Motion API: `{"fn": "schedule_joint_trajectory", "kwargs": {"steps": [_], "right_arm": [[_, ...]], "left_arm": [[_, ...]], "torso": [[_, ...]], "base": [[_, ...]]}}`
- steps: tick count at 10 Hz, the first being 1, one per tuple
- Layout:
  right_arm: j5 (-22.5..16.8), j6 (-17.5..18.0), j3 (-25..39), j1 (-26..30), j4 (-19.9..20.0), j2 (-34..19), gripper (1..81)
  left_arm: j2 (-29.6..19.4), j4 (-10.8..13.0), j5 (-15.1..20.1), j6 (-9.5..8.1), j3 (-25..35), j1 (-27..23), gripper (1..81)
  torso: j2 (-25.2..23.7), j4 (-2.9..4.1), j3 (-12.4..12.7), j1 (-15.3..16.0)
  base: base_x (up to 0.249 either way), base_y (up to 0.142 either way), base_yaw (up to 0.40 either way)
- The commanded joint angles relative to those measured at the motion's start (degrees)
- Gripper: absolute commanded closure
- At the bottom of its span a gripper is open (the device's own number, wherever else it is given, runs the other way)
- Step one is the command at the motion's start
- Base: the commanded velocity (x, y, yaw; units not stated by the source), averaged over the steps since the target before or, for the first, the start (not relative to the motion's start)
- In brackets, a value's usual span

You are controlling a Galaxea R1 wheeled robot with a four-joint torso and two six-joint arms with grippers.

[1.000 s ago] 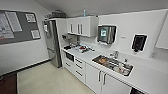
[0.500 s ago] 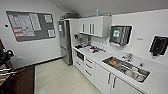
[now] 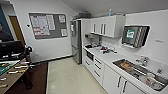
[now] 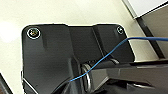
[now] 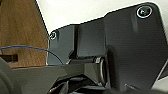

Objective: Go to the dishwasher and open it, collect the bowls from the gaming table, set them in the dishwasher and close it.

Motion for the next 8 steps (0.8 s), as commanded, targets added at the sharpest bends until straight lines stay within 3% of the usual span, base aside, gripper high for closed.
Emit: {"fn": "schedule_joint_trajectory", "kwargs": {"steps": [1, 8], "right_arm": [[-2.2, -0.3, 0.3, 2.5, -1.2, -0.2, 1.0], [-1.5, -0.3, 0.2, 2.1, -1.9, -0.3, 1.0]], "left_arm": [[-0.1, 0.4, 2.4, 0.21, 0.6, -2.5, 1.0], [-0.4, 0.6, 2.3, 0.21, 0.8, -2.5, 1.0]], "torso": [[0.0, 0.00, 0.0, 0.0], [0.0, 0.00, 0.0, 0.0]], "base": [[0.000, 0.000, 0.347], [0.000, 0.000, 0.347]]}}
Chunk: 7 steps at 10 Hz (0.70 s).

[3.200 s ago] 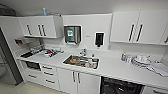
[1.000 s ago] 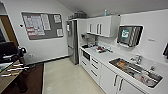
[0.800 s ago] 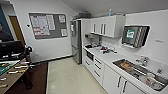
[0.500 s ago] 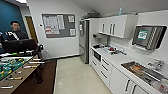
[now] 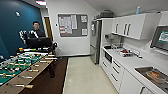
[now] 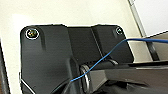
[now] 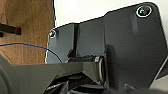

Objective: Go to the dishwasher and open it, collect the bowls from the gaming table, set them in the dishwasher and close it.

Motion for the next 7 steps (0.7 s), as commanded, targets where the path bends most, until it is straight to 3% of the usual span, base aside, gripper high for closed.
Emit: {"fn": "schedule_joint_trajectory", "kwargs": {"steps": [1, 7], "right_arm": [[-1.4, -0.2, 0.4, 2.3, -1.2, -0.4, 1.0], [-1.4, -0.3, 0.4, 2.6, -1.9, 0.0, 1.0]], "left_arm": [[-0.4, 0.6, 2.7, 0.21, 0.7, -2.6, 1.0], [-0.4, 0.3, 2.6, 0.21, 0.5, -2.6, 1.0]], "torso": [[0.0, 0.00, 0.0, 0.0], [0.0, 0.00, 0.0, 0.0]], "base": [[0.000, 0.000, 0.347], [0.000, 0.000, 0.347]]}}
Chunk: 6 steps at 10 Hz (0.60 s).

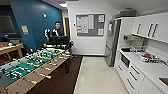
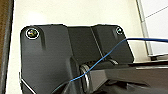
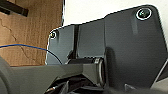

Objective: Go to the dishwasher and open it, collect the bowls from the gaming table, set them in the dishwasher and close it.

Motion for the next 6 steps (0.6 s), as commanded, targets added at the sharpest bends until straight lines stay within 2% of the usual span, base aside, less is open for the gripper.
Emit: {"fn": "schedule_joint_trajectory", "kwargs": {"steps": [1, 6], "right_arm": [[-2.1, -0.2, 0.5, 2.4, -1.5, -0.2, 1.0], [-2.1, -0.2, 0.4, 2.6, -1.7, -0.1, 1.0]], "left_arm": [[-0.3, 0.3, 2.7, 0.24, 0.5, -2.5, 1.0], [-0.5, 0.3, 2.7, 0.24, 0.6, -2.5, 1.0]], "torso": [[0.0, 0.00, 0.0, 0.0], [0.0, 0.00, 0.0, 0.0]], "base": [[0.000, 0.000, 0.347], [0.000, 0.000, 0.347]]}}
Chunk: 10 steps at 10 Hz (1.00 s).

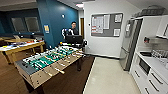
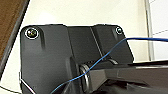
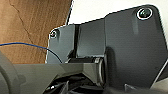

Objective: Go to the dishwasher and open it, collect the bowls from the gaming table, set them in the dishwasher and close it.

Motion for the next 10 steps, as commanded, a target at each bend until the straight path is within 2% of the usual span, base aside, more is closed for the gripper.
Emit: {"fn": "schedule_joint_trajectory", "kwargs": {"steps": [1, 10], "right_arm": [[-2.2, -0.2, 0.5, 2.6, -1.0, 0.1, 1.0], [-2.4, -0.2, 0.6, 2.7, -1.2, 0.5, 1.0]], "left_arm": [[-0.7, 0.3, 2.7, 0.13, 0.6, -2.6, 1.0], [-0.9, 0.2, 2.6, -0.05, 0.4, -2.6, 1.0]], "torso": [[0.0, 0.00, 0.0, 0.0], [0.0, 0.00, 0.0, 0.0]], "base": [[0.000, 0.000, 0.346], [0.000, 0.000, 0.347]]}}
